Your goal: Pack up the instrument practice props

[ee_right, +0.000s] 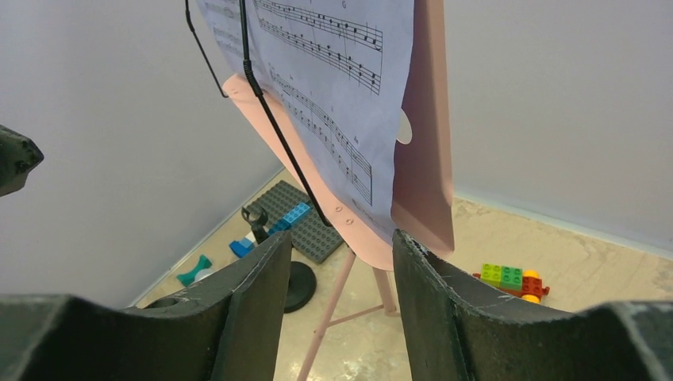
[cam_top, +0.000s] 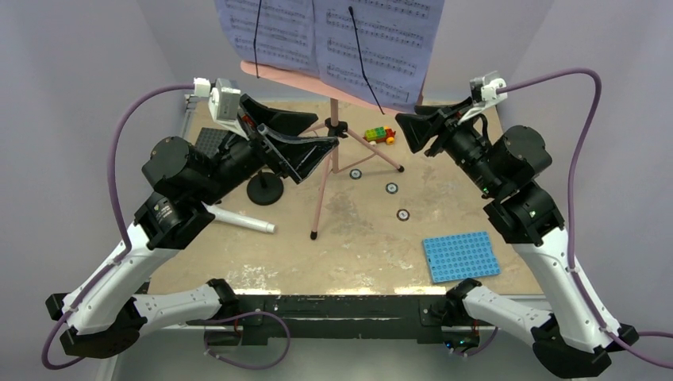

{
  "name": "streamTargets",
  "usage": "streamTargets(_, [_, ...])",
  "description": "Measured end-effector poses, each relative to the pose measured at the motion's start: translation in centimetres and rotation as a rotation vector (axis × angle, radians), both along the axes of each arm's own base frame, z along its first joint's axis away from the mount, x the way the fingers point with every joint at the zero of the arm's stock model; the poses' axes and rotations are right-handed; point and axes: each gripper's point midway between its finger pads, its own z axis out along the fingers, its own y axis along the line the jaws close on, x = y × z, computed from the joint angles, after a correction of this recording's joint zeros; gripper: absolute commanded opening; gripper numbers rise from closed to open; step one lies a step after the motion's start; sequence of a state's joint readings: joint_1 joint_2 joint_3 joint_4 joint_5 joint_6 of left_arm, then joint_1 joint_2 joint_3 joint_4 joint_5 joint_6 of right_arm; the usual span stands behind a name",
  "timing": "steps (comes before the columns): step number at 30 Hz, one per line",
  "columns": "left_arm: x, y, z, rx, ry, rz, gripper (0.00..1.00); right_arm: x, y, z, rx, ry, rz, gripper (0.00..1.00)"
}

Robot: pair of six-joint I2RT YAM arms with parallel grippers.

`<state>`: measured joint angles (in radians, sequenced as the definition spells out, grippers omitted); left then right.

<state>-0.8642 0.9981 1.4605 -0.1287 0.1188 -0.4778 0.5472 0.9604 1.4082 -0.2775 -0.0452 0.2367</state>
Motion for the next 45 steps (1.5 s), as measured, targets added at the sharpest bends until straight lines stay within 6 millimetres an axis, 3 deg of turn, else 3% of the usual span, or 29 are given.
streamTargets(13, [0.6, -0.2, -0.3, 0.012, 0.001, 0.016, 0.85, 1.6, 0.6, -0.3, -0.001, 0.026, -0.009, 0.40])
streamTargets(21, [1.4, -1.0, -0.6, 0.030, 0.000, 0.026, 0.85, 1.2, 0.9, 0.4, 0.019, 0.012, 0.019, 0.18])
streamTargets(24, [1.9, -1.5, -0.2, 0.030, -0.003, 0.028, 0.85, 0.8, 0.9, 0.7, 0.027, 0.005, 0.029, 0.01])
streamTargets(31, [4.3, -2.5, 0.6, 0.033, -0.009, 0.059, 0.85, 0.4, 1.0, 1.1, 0.031, 0.001, 0.045, 0.00])
streamTargets(32, [4.8, -2.6, 0.6, 0.034, -0.008, 0.064, 0.85, 0.3, 1.0, 1.1, 0.031, 0.001, 0.045, 0.01])
streamTargets(35, [5.7, -2.9, 0.3, 0.037, 0.001, 0.072, 0.85, 0.2, 0.9, 1.2, 0.031, 0.000, 0.044, 0.47])
streamTargets(37, [6.2, -3.0, 0.1, 0.041, 0.006, 0.075, 0.85, -0.1, 0.6, 1.3, 0.035, -0.003, 0.036, 0.65])
streamTargets(41, [6.6, -2.9, -0.1, 0.041, 0.013, 0.080, 0.85, -1.1, -0.7, 1.8, 0.048, -0.025, 0.006, 0.74])
streamTargets(45, [6.7, -2.9, 0.0, 0.034, 0.017, 0.077, 0.85, -2.0, -1.8, 2.6, 0.067, -0.048, -0.021, 0.75])
